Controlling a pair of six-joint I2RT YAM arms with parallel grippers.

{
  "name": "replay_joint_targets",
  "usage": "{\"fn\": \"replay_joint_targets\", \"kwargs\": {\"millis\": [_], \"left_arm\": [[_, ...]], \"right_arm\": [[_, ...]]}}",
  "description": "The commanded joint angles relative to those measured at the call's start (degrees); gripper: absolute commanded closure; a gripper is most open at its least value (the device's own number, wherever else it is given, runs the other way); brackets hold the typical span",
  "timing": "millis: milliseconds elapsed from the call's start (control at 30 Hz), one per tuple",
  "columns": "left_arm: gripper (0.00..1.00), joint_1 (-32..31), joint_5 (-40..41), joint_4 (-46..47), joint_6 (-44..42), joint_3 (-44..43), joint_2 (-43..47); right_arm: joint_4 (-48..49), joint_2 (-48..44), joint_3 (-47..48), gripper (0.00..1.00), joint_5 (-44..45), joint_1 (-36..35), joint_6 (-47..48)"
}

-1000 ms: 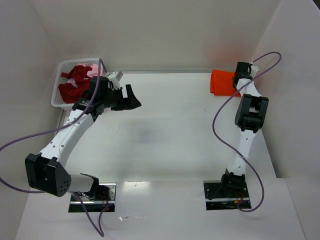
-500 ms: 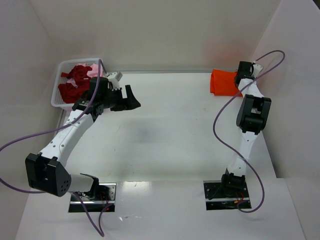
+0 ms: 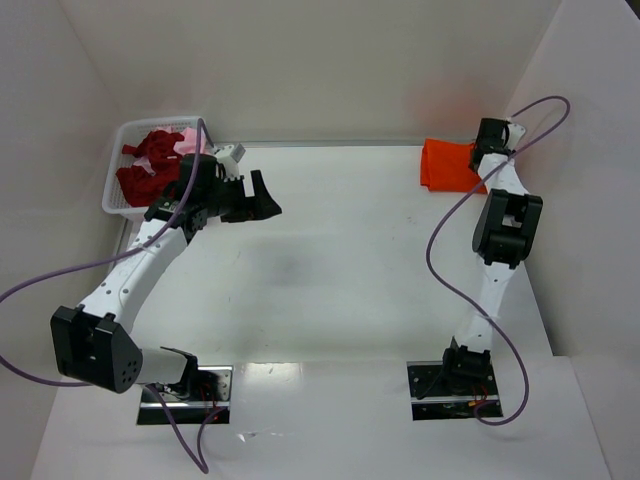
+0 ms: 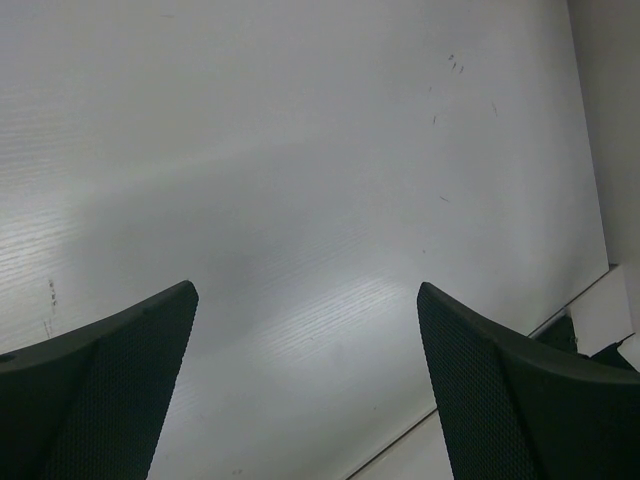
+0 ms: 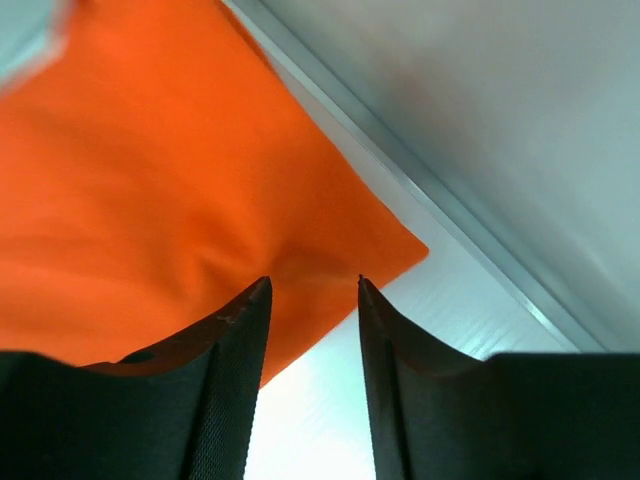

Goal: Fold and stack the t-shirts
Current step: Put the neatly folded tshirt into the corner of the board with the right arm

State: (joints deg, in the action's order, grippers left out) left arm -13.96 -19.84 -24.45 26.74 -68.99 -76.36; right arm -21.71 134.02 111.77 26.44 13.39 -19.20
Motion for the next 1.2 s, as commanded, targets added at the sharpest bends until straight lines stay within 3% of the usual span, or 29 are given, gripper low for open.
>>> {"fn": "replay_joint_targets", "kwargs": {"millis": [0, 167, 333, 633, 967, 1100, 1167], "left_arm": [[0.02, 0.33, -1.78, 0.98, -0.99, -0.71, -0.37], [0.02, 0.86, -1.79, 0.98, -0.46, -1.23, -0.90], [0.02, 0.86, -1.26, 0.98, -0.46, -0.71, -1.43], [0.02, 0.86, 0.41, 1.51, -0.46, 0.44, -2.48], [0.02, 1.39, 0.41, 0.98, -0.46, 0.44, -3.01], [0.01, 1.39, -0.12, 0.98, -0.46, -0.18, -3.01], [0.01, 1.39, -0.12, 0.98, -0.46, -1.31, -2.40]], "right_arm": [[5.71, -8.85, 2.94, 0.52, -5.94, 0.32, 2.93], [13.18, -6.95, 4.24, 0.52, -12.11, 0.32, 5.58], [6.26, 5.27, 20.05, 0.69, -11.41, -0.20, 5.41], [-3.40, 23.72, 40.44, 0.72, -10.79, -0.20, 2.95], [-4.64, 27.18, 44.06, 0.58, -12.64, -0.20, 3.56], [-5.27, 19.83, 41.36, 0.58, -13.16, -1.78, 3.56], [-5.27, 15.60, 39.50, 0.50, -13.86, -2.31, 3.56]]}}
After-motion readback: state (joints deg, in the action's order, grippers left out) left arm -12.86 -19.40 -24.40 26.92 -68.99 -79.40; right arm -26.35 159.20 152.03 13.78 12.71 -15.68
